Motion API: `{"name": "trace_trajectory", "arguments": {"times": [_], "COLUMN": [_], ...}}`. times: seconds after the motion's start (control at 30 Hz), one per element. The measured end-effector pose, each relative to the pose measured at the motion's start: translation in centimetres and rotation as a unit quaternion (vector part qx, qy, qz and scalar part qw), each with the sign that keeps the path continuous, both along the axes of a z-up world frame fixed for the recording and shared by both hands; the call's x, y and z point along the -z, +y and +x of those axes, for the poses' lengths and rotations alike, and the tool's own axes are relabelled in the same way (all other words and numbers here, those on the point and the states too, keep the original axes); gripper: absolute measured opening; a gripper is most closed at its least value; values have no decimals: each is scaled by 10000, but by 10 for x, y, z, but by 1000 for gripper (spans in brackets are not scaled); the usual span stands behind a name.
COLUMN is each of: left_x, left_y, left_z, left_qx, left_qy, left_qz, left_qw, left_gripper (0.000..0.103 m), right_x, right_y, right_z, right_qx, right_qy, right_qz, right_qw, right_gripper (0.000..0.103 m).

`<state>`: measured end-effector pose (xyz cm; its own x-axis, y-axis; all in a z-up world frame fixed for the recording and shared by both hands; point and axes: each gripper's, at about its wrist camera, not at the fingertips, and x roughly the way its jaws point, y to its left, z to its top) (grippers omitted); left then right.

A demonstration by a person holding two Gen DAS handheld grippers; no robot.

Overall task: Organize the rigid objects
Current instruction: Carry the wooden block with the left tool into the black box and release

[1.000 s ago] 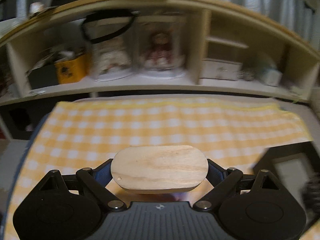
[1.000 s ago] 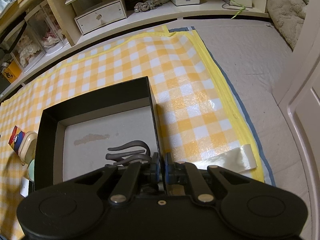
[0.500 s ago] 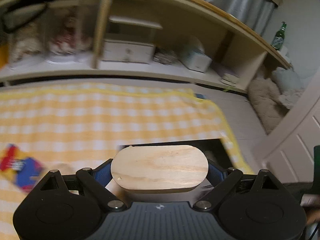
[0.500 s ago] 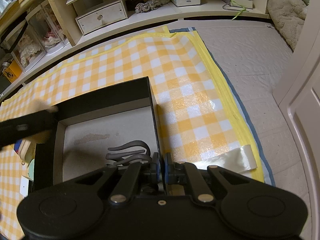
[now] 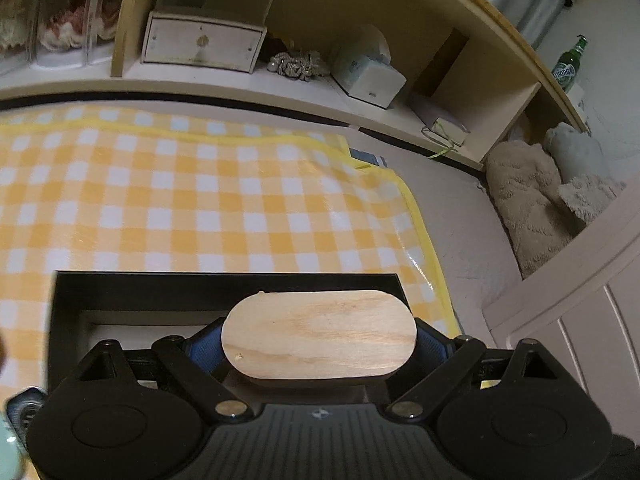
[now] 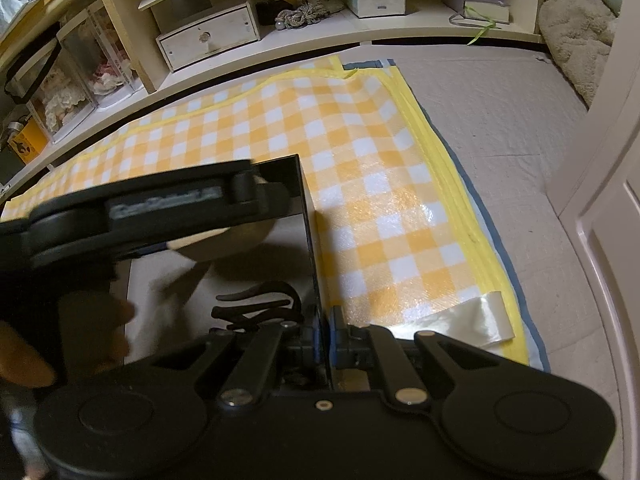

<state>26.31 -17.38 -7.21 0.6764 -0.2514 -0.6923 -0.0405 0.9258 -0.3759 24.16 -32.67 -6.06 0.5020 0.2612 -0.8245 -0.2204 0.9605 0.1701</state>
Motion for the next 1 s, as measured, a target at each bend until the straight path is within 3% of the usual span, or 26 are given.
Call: {"name": "trace_trajectory", "arguments": {"times": [0.17, 0.27, 0.4, 0.7, 1.0], "left_x": [15, 22, 21, -7, -37], "left_y": [-6, 0, 5, 3, 9], "left_z": [8, 14, 12, -7, -41], "left_qx": [-203, -339, -271, 75, 453], "left_qy": [-46, 41, 138, -27, -304], "left_qz": [-101, -221, -369, 159, 951], "left_qw": [9997, 9992, 9989, 9998, 9940], "left_gripper": [94, 103, 103, 103, 103], "right_x": [1, 1, 1, 2, 2], "right_y": [0, -1, -2, -4, -3], "right_z": [0, 1, 1, 1, 0], "right_qx": [17, 12, 17, 32, 15], "right_qy": [5, 12, 22, 29, 16], "right_qz": [18, 53, 88, 140, 124], "right_qw": [10000, 10000, 10000, 9999, 9999], "right_gripper": [5, 5, 6, 6, 6]}}
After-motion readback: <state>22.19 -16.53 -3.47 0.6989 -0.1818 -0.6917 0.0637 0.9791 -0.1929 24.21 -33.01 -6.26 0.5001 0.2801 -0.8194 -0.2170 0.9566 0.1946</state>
